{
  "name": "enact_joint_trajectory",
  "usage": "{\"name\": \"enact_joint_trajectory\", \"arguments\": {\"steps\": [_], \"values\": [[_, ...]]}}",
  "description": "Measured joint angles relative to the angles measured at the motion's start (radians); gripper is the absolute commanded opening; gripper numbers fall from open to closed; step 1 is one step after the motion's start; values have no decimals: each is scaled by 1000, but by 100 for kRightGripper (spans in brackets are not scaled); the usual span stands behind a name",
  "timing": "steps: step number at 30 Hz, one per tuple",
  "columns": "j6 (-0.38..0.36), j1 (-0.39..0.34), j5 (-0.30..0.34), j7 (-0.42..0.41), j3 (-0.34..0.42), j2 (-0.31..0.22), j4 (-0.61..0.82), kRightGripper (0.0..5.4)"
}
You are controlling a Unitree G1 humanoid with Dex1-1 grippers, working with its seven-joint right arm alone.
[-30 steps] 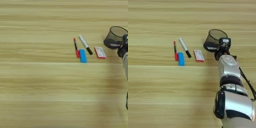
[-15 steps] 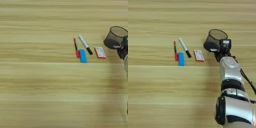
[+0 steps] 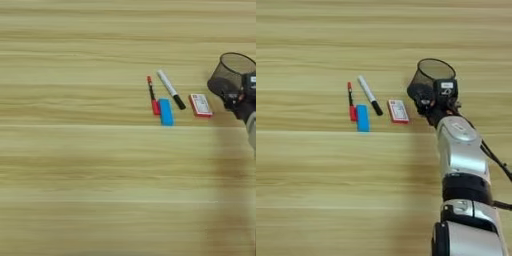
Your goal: Move the objects on the table
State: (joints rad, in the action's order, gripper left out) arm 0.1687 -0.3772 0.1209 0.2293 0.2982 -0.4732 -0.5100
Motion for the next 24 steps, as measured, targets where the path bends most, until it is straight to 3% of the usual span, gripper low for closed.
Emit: {"name": "enact_joint_trajectory", "arguments": {"steps": [6, 9, 18, 24], "values": [[72, 41, 23, 37, -16, 20, 90, 378], [110, 52, 34, 62, -25, 31, 138, 434], [175, 81, 15, 92, -95, 47, 172, 539], [194, 83, -19, 96, -118, 47, 172, 539]]}}
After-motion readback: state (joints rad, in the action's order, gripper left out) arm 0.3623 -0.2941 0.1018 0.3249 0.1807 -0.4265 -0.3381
